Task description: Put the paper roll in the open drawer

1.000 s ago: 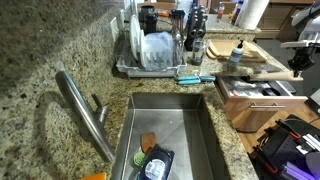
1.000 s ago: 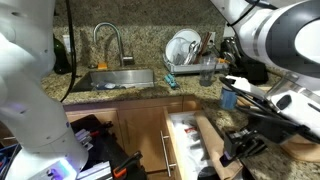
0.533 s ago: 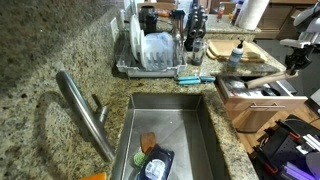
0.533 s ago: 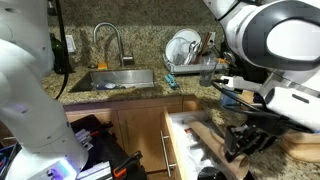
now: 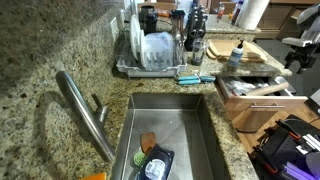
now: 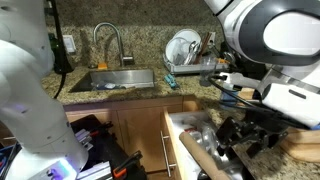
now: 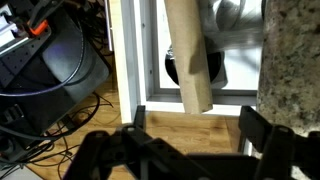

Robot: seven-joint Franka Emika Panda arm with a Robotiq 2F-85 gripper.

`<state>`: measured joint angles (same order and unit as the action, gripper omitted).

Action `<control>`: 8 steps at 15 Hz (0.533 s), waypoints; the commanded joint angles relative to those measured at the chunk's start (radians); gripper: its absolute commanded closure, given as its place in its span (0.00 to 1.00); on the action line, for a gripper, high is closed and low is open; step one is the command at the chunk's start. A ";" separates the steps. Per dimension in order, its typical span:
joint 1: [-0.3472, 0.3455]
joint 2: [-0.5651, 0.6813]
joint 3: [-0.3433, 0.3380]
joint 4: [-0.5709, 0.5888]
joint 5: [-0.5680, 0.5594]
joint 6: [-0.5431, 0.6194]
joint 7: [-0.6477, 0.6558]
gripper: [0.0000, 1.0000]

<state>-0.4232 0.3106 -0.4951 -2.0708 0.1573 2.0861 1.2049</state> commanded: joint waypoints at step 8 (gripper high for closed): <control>-0.017 -0.104 -0.078 0.013 -0.104 0.000 0.075 0.00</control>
